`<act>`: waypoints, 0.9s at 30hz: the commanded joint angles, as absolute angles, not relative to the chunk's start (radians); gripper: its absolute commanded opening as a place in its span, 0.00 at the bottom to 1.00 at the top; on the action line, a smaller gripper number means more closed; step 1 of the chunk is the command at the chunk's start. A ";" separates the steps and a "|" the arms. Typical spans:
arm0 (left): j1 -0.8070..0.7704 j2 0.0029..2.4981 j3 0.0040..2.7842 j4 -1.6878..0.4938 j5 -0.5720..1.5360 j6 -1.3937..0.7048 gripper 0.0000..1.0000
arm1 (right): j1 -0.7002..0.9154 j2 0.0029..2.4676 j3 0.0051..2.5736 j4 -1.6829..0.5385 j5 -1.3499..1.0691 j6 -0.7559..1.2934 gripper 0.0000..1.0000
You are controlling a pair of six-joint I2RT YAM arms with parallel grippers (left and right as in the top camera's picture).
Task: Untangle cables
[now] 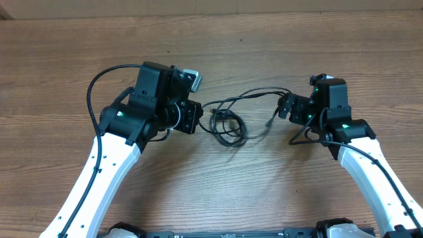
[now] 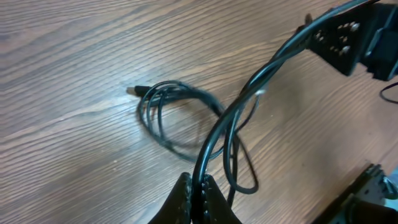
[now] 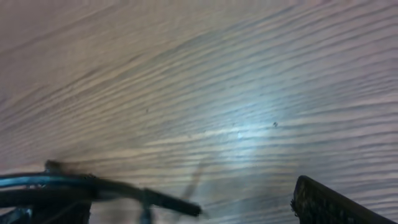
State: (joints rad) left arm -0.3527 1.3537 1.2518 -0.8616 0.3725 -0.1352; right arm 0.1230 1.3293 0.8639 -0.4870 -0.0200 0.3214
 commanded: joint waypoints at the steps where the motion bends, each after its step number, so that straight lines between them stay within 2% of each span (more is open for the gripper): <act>1: -0.332 1.324 1.273 -0.867 0.311 -0.112 0.04 | 0.101 1.336 0.876 -0.468 0.070 0.344 1.00; 6: -0.334 1.325 1.273 -0.867 0.311 -0.108 0.04 | 0.101 1.336 0.876 -0.463 0.053 0.344 1.00; 23: -0.334 1.338 1.271 -0.894 0.311 -0.109 0.05 | 0.101 1.336 0.876 -0.484 -0.313 0.340 1.00; 27: -0.334 1.362 1.271 -0.917 0.305 -0.108 0.26 | 0.102 1.336 0.876 -0.485 -0.316 0.340 1.00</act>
